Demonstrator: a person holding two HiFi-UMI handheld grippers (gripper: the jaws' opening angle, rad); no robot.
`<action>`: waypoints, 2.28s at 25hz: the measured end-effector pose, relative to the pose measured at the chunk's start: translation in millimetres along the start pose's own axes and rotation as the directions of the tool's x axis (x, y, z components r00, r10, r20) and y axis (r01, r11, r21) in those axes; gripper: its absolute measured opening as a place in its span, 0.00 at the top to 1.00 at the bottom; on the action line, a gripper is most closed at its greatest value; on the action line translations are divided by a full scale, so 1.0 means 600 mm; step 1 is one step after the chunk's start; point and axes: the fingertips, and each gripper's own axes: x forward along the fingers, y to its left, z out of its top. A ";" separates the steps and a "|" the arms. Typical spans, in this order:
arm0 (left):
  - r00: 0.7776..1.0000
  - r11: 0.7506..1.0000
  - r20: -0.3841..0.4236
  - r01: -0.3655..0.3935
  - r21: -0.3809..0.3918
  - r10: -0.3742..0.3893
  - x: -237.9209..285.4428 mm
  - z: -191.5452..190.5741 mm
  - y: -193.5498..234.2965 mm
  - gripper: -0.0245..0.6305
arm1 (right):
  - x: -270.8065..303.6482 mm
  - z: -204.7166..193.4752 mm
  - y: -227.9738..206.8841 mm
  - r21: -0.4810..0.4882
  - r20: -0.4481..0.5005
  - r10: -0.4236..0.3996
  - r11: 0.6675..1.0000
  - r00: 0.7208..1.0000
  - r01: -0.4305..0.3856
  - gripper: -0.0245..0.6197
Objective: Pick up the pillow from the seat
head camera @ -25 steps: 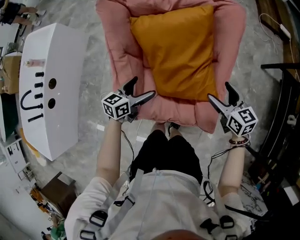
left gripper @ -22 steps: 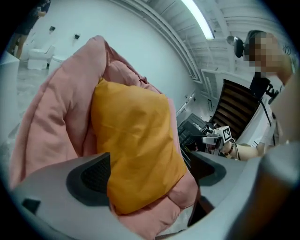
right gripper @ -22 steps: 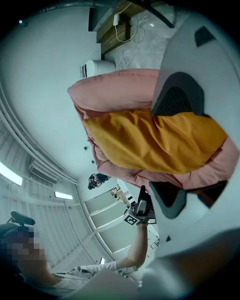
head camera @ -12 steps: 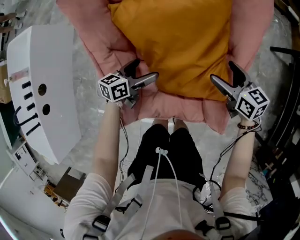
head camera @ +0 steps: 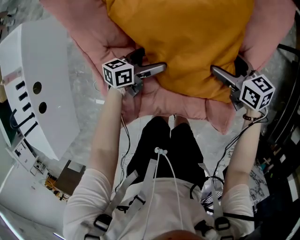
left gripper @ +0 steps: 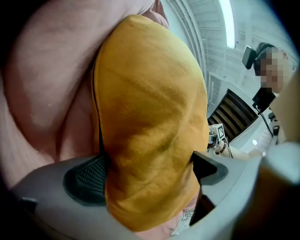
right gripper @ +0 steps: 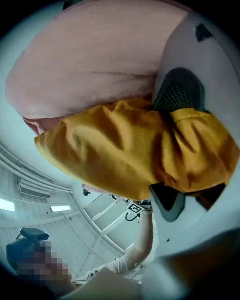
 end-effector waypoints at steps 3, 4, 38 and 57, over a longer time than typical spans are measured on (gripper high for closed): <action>0.998 0.999 0.033 0.049 -0.005 -0.048 0.010 0.008 0.000 0.12 | 0.016 0.000 -0.001 -0.004 -0.025 -0.007 1.000 1.000 0.007 0.24; 0.997 0.998 0.045 0.062 -0.007 -0.061 0.012 0.011 0.000 0.12 | 0.020 0.001 -0.001 -0.007 -0.032 -0.010 1.000 0.999 0.010 0.24; 0.944 0.997 0.329 -0.028 0.075 0.002 -0.009 0.106 -0.148 0.57 | -0.069 0.072 0.101 -0.260 0.260 -0.137 0.943 0.956 0.205 0.76; 0.790 0.818 0.590 -0.222 0.530 -0.168 -0.235 0.316 -0.666 0.57 | -0.462 0.295 0.407 -0.497 0.627 0.124 0.823 0.769 0.273 0.76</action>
